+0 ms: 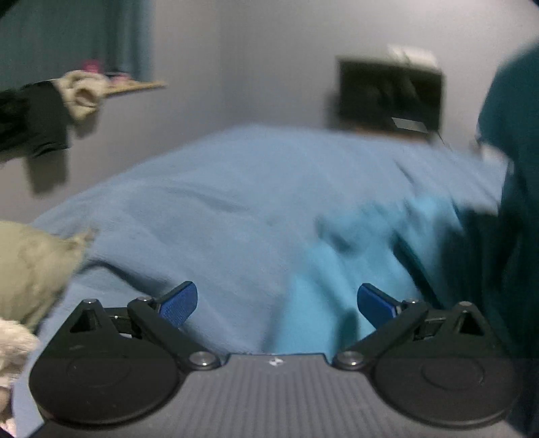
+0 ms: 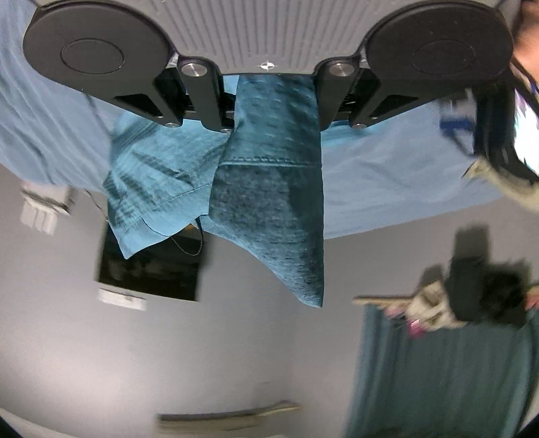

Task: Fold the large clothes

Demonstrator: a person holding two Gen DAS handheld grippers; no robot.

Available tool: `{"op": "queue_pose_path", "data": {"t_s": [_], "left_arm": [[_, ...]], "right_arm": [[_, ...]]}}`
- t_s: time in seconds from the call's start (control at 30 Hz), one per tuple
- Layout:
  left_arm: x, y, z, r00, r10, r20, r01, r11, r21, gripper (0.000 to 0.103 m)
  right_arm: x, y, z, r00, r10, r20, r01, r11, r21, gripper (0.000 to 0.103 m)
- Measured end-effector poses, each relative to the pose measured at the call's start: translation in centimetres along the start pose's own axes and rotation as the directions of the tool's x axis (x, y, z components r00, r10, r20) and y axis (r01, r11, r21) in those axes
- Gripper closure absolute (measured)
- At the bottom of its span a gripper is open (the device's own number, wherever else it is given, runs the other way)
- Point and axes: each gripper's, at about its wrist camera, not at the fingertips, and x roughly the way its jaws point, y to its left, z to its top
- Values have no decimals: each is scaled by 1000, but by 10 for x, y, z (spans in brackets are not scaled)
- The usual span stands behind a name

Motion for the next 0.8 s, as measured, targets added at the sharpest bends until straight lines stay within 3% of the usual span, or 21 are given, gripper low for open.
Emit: {"op": "queue_pose_path", "data": {"t_s": [0.07, 0.2, 0.3, 0.37, 0.47, 0.53, 0.6, 0.7, 0.8], "left_arm": [[-6, 20, 4, 1000, -15, 24, 17, 995, -93, 1], [-5, 52, 9, 999, -31, 37, 40, 953, -301, 1], [-8, 71, 13, 996, -38, 83, 66, 926, -371, 1], [-19, 71, 15, 984, -95, 152, 147, 911, -384, 1], [-31, 60, 20, 948, -239, 208, 296, 904, -310, 1], [-31, 44, 22, 940, -288, 182, 325, 920, -219, 1], [-29, 24, 20, 951, -284, 122, 297, 949, -106, 1], [-13, -1, 12, 979, -204, -11, 204, 978, 47, 5], [5, 1, 8, 981, -168, -96, 172, 984, 35, 11]], "right_arm": [[9, 38, -3, 999, 41, -14, -42, 996, -75, 89], [29, 92, -26, 992, 99, -83, -115, 971, -211, 89], [35, 112, -44, 977, 158, -144, -186, 960, -208, 89], [43, 118, -54, 964, 198, -178, -235, 948, -215, 88], [49, 126, -66, 944, 257, -207, -296, 937, -186, 82], [50, 127, -67, 925, 315, -213, -346, 929, -131, 75], [49, 129, -68, 897, 384, -218, -409, 908, -85, 63], [36, 132, -70, 882, 426, -200, -450, 888, -94, 49], [14, 131, -77, 873, 433, -226, -468, 873, -134, 44]]}}
